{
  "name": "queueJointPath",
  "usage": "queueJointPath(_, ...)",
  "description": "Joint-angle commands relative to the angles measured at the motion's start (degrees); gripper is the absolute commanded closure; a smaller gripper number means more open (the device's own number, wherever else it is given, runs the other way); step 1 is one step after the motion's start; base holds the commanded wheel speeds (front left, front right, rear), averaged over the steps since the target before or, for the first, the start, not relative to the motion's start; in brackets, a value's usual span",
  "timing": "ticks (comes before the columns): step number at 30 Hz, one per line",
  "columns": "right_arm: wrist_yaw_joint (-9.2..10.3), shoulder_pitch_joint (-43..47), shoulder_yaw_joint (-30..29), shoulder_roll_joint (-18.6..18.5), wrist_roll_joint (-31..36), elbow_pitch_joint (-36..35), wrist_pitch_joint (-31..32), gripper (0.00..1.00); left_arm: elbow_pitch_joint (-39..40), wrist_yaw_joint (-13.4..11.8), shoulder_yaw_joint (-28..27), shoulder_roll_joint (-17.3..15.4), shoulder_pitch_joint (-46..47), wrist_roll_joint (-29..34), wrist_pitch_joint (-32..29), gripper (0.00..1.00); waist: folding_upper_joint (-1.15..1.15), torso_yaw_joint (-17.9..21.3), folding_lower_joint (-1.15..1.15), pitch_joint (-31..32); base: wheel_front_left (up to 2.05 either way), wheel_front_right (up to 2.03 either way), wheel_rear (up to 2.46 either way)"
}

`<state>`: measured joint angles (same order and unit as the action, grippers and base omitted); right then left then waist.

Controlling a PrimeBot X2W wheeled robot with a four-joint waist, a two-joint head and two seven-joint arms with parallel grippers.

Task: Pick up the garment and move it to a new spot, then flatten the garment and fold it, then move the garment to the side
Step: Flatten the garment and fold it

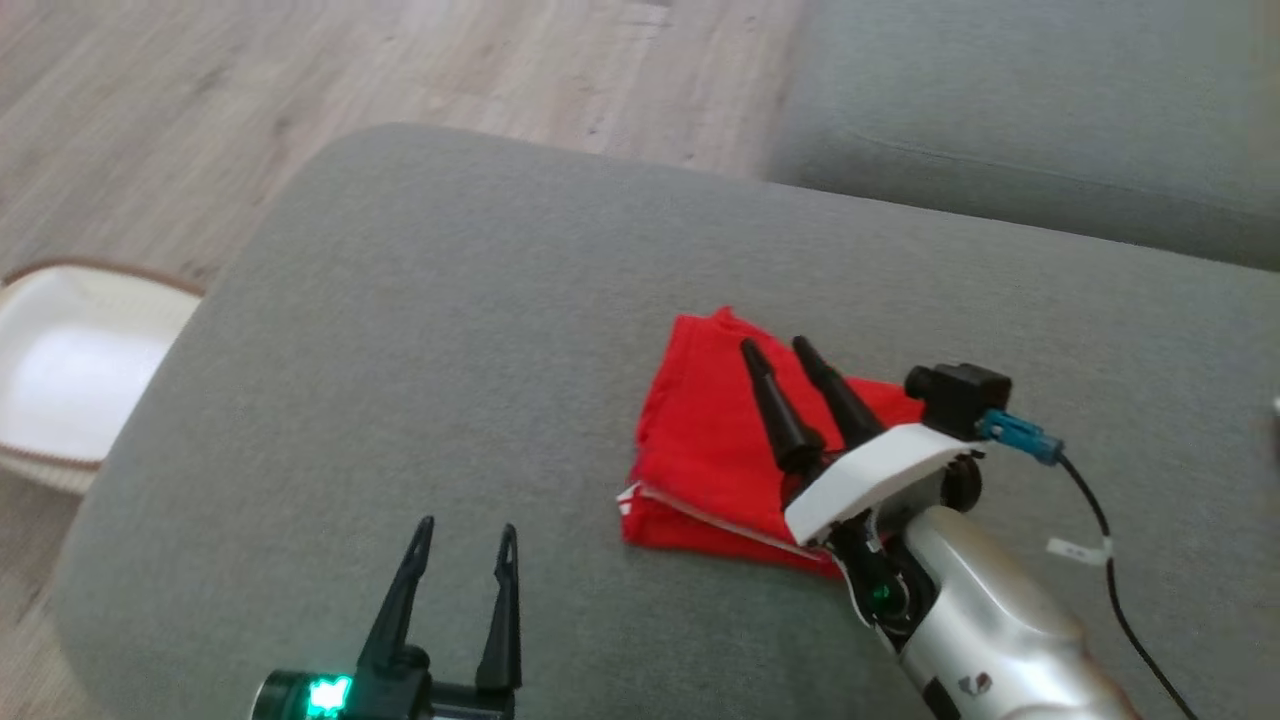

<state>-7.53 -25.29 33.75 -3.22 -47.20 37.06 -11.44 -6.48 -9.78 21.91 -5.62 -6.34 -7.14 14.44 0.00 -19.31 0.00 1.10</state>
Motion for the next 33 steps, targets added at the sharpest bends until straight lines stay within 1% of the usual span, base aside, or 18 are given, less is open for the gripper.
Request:
queueJointPath(1,0.04,-1.28,0.19,0.34,0.34,-1.78,-0.89,0.0,2.04,-0.39,-2.08,0.86,1.02,-0.02,0.56,0.0,0.0,2.04,0.0,0.83,0.0,0.0,0.0)
queueJointPath(3,0.04,0.25,-1.39,0.2,1.03,-3.23,-2.51,0.0,2.27,-0.55,-2.8,1.03,0.62,-0.4,0.56,0.0,0.0,4.18,0.0,1.46,0.0,0.0,0.0)
queueJointPath(5,0.04,2.11,-3.12,-1.15,3.09,-4.86,-3.24,0.0,2.37,-0.54,-3.44,1.26,0.21,-1.01,0.56,0.0,0.0,6.21,0.0,2.17,0.0,0.0,0.0)
queueJointPath(7,0.04,4.56,-6.3,-2.45,5.46,-7.33,-3.48,0.0,2.1,-0.14,-3.7,1.42,-0.17,-1.44,0.56,0.0,0.0,8.13,0.0,2.92,0.0,0.0,0.0)
queueJointPath(10,0.04,9.37,-11.47,-4.53,13.28,-12.27,-3.52,0.0,1.73,0.17,-4.23,1.58,-0.85,-1.74,0.56,0.0,0.0,10.65,0.0,4.02,0.0,0.0,0.0)
queueJointPath(13,0.04,15.17,-16.48,-5.16,21.55,-15.84,-3.54,0.0,1.2,0.51,-4.37,1.52,-1.58,-1.05,0.56,0.0,0.0,12.28,0.0,5.28,0.0,0.0,0.0)
queueJointPath(15,0.04,19.16,-19.7,-5.08,26.84,-17.82,-3.54,0.0,0.68,0.61,-4.57,1.51,-2.1,-0.62,0.56,0.0,0.0,12.84,0.0,6.1,0.0,0.0,0.0)
queueJointPath(18,0.04,24.83,-23.54,-4.01,32.39,-20.33,-3.54,0.0,0.16,0.89,-5.01,1.43,-3.01,-0.07,0.56,0.0,0.0,13.32,0.0,7.54,0.0,0.0,0.0)
queueJointPath(21,0.04,29.87,-26.99,-2.72,35.53,-22.51,-3.55,0.0,0.07,1.34,-5.39,1.45,-4.22,0.25,0.56,0.0,0.0,13.25,0.0,8.88,0.0,0.0,0.0)
queueJointPath(25,0.04,35.54,-29.21,-1.45,38.08,-24.7,-3.55,0.0,0.37,1.68,-6.03,1.57,-6.08,0.51,0.56,0.0,0.0,12.99,0.0,10.42,0.0,0.0,0.0)
queueJointPath(28,0.04,38.06,-29.79,-0.79,38.6,-25.51,-3.55,0.0,0.65,1.89,-6.31,1.7,-7.28,0.84,0.56,0.0,0.0,12.99,0.0,10.99,0.0,0.0,0.0)
queueJointPath(33,0.04,39.32,-29.36,-0.17,38.77,-25.67,-3.55,0.0,0.31,2.22,-6.67,1.99,-8.43,1.19,0.56,0.0,0.0,13.32,0.0,11.61,0.0,0.0,0.0)
